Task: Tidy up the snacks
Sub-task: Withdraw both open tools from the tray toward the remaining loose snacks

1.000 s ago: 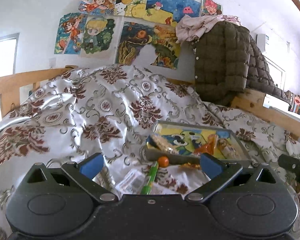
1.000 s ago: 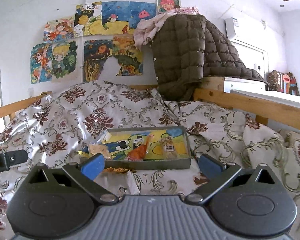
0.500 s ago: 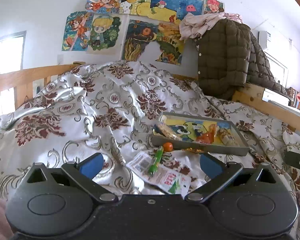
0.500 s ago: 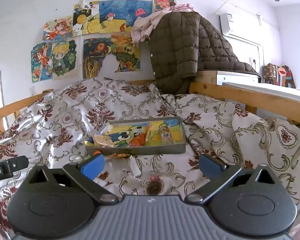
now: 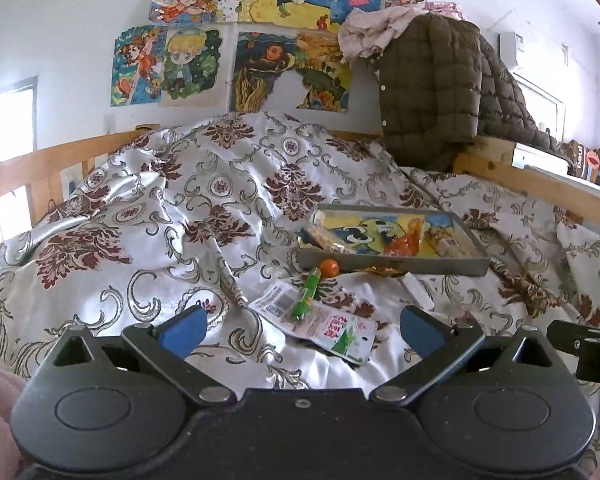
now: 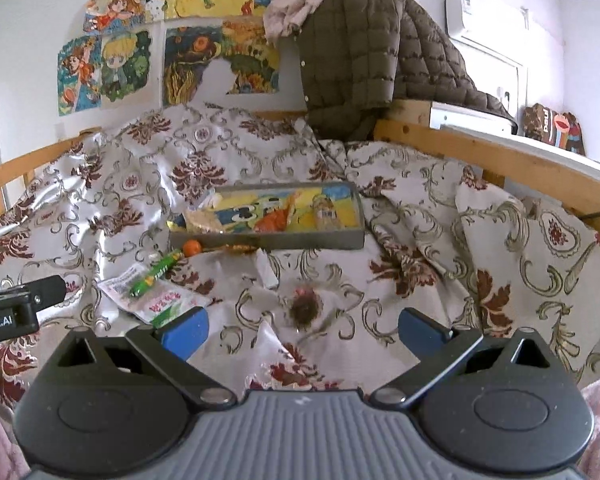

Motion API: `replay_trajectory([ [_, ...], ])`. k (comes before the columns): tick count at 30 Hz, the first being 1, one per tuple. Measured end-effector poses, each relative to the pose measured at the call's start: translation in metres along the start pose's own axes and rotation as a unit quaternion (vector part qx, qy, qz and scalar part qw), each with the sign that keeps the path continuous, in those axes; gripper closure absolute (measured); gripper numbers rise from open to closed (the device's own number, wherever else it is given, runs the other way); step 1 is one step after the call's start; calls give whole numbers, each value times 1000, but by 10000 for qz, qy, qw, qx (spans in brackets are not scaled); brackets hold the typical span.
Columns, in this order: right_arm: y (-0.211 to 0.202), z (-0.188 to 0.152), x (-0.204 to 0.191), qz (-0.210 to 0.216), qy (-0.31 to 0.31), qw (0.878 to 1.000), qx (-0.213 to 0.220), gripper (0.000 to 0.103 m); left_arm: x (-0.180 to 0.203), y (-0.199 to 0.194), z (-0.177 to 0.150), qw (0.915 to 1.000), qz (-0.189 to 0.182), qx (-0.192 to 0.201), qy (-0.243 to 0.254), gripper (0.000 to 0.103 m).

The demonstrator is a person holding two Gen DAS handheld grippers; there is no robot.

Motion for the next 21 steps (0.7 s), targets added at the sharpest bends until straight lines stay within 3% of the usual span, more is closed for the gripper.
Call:
replay_trajectory([
  [12, 3, -5, -2, -9, 34, 9997, -240, 0, 4, 2, -7, 9994, 150, -215, 223, 1],
  [21, 23, -10, 2, -3, 243, 9964, -811, 0, 3, 16, -11, 9978, 196, -614, 179, 1],
])
Point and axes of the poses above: each gripper's, at about its wrist camera, not at the fingertips, and y roughly the way its jaws point, x to its right, z to its top, the point moved 7 cm from there along y, roughly the way its jaws point, and after that the axes turned 2 degrees about z, right-handed, at the moved point
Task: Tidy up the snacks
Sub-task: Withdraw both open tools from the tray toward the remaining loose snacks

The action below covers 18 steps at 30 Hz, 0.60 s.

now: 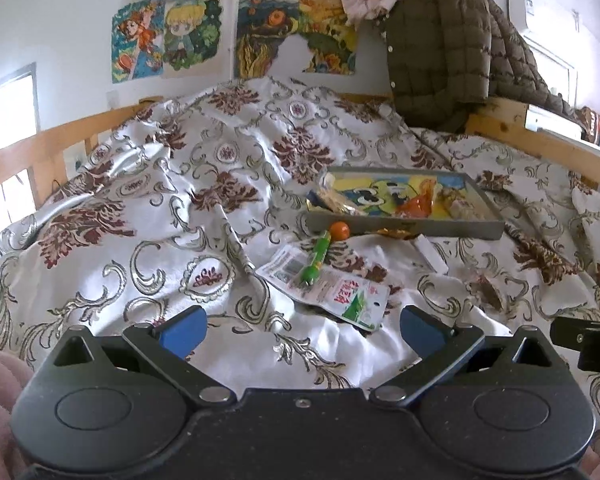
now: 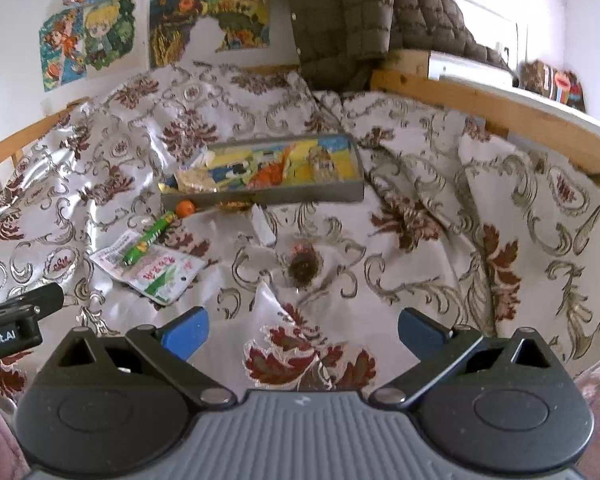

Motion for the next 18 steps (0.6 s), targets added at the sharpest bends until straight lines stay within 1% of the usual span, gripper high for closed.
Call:
replay_trajectory([
  [4, 9, -1, -1, 20, 35, 9998, -176, 0, 5, 9, -2, 9997, -7, -213, 119, 1],
  [6, 11, 0, 0, 40, 61, 9999, -156, 0, 5, 11, -2, 9996, 49, -237, 159, 1],
  [12, 19, 3, -2, 163, 132, 9996, -187, 0, 7, 16, -1, 9994, -14, -294, 194, 1],
  [18, 30, 7, -3, 270, 140, 9992, -244, 0, 9, 32, 3, 9983, -96, -507, 282, 1],
])
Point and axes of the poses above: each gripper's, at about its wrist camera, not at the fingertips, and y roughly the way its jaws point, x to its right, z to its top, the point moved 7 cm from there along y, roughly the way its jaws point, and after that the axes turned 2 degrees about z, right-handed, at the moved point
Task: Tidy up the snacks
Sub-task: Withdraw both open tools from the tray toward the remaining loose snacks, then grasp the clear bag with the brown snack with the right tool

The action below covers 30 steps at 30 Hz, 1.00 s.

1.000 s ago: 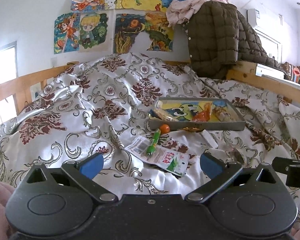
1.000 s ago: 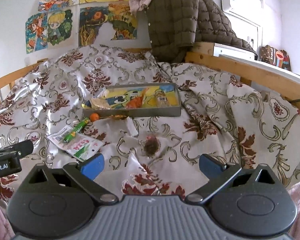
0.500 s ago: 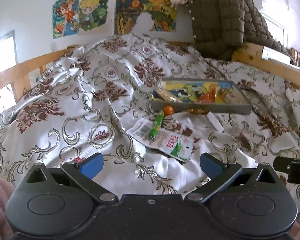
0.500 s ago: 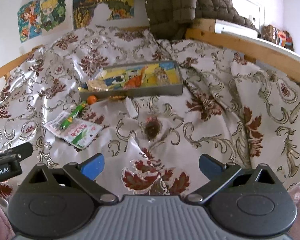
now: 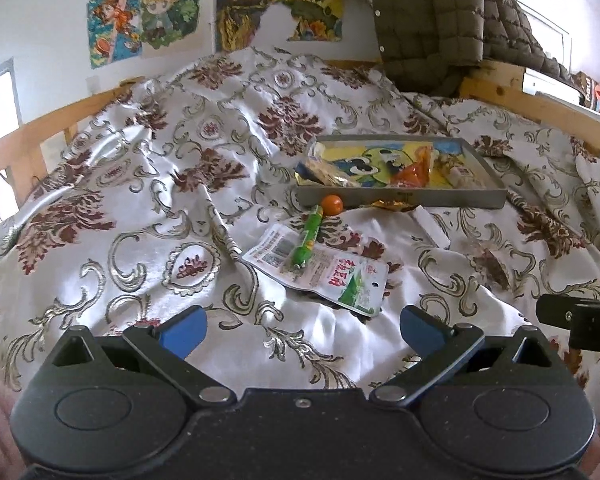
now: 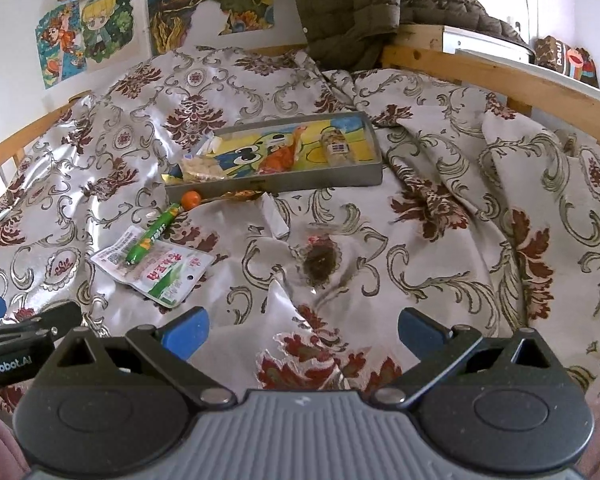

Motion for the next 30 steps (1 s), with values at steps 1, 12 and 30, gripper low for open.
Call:
replay_trajectory([
  [1, 2, 1, 0, 16, 3, 10000, -16, 0, 0, 4, 2, 10000, -11, -52, 17, 1],
  [12, 43, 18, 6, 19, -220, 9994, -280, 0, -5, 56, 17, 9979, 33, -552, 340, 1],
  [30, 90, 54, 28, -1, -177, 9991, -377, 0, -2, 117, 16, 9950, -73, -935, 336, 1],
])
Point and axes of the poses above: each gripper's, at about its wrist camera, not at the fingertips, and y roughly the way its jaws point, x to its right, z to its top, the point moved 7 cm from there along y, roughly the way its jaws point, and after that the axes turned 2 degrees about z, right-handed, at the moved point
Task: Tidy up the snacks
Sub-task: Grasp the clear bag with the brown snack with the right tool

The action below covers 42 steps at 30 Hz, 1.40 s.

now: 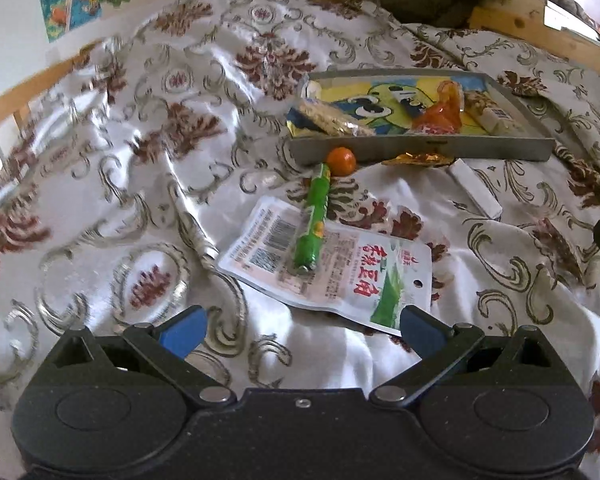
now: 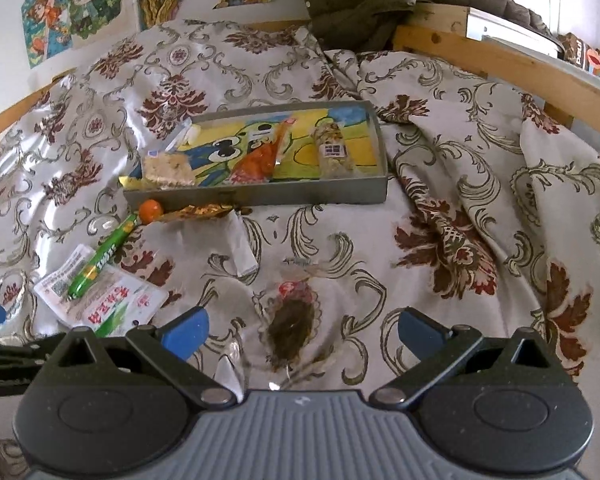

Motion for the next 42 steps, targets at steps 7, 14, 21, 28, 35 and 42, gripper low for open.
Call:
replay_trajectory([
  [7, 19, -1, -9, -7, -341, 9992, -209, 0, 0, 19, 4, 9995, -70, -108, -295, 1],
  [14, 45, 4, -11, 164, -464, 9982, -332, 0, 3, 34, 11, 9960, -462, -105, -758, 1],
  [21, 57, -1, -5, 489, -144, 9978, -415, 0, -4, 44, 4, 9876, -776, -266, -1340, 1],
  [28, 74, -4, -7, 1165, 428, 9904, -607, 7, -2, 43, 6, 9779, -1216, -66, -1697, 1],
  [35, 80, -5, -6, 1307, 690, 9872, -603, 24, -11, 36, 8, 9597, -1520, 115, -2361, 1],
  [42, 75, -9, -26, 1151, 17, 9919, -533, 45, -7, 25, 13, 9571, -1689, 448, -2310, 5],
])
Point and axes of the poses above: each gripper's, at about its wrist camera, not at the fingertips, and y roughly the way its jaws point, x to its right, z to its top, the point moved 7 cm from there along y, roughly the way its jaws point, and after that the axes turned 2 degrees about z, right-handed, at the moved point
